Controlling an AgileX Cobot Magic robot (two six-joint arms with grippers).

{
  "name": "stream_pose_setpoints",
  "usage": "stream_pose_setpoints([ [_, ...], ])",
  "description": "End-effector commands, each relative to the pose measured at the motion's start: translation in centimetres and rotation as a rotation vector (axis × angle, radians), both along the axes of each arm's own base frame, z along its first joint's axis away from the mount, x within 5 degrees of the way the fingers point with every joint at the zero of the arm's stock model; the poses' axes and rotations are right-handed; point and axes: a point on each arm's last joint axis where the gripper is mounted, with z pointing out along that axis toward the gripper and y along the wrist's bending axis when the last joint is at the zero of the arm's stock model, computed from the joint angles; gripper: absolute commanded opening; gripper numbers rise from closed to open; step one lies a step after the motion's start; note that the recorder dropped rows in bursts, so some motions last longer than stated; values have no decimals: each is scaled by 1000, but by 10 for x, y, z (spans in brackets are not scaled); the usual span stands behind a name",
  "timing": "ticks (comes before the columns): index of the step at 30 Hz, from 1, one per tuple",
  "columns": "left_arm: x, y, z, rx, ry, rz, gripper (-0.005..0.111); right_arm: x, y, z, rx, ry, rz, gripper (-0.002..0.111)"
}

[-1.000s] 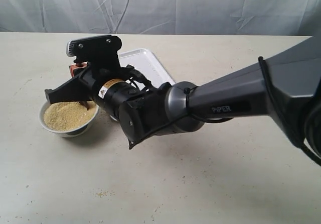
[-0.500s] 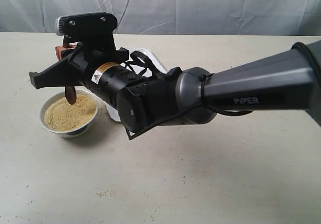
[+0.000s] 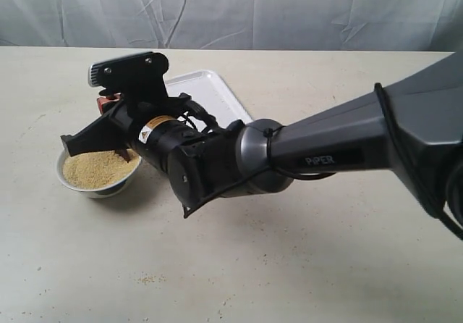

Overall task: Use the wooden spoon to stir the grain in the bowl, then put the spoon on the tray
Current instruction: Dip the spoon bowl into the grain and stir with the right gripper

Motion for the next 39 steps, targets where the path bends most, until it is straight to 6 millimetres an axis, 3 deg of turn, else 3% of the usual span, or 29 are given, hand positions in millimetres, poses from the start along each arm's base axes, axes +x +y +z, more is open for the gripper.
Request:
stream_pose_setpoints([
  [1,0,0,-1,0,-6,4,0,-4,3,6,-4,7,19,0],
  [10,0,0,-1,0,-6,4,0,-6,-2,48,70,-52,20,0],
  [13,0,0,-1,0,-6,4,0,-12,2,47,71,-46,38,0],
  [20,0,0,-1,0,-6,4,0,-23,14,23,78,10,55,0],
  [24,0,0,-1,0,-6,4,0,-20,15,6,44,27,49,0],
  [27,0,0,-1,0,-6,4,0,-13,10,5,29,12,26,0],
  [39,0,0,-1,0,-6,4,0,4,-10,56,143,-83,-50,0],
])
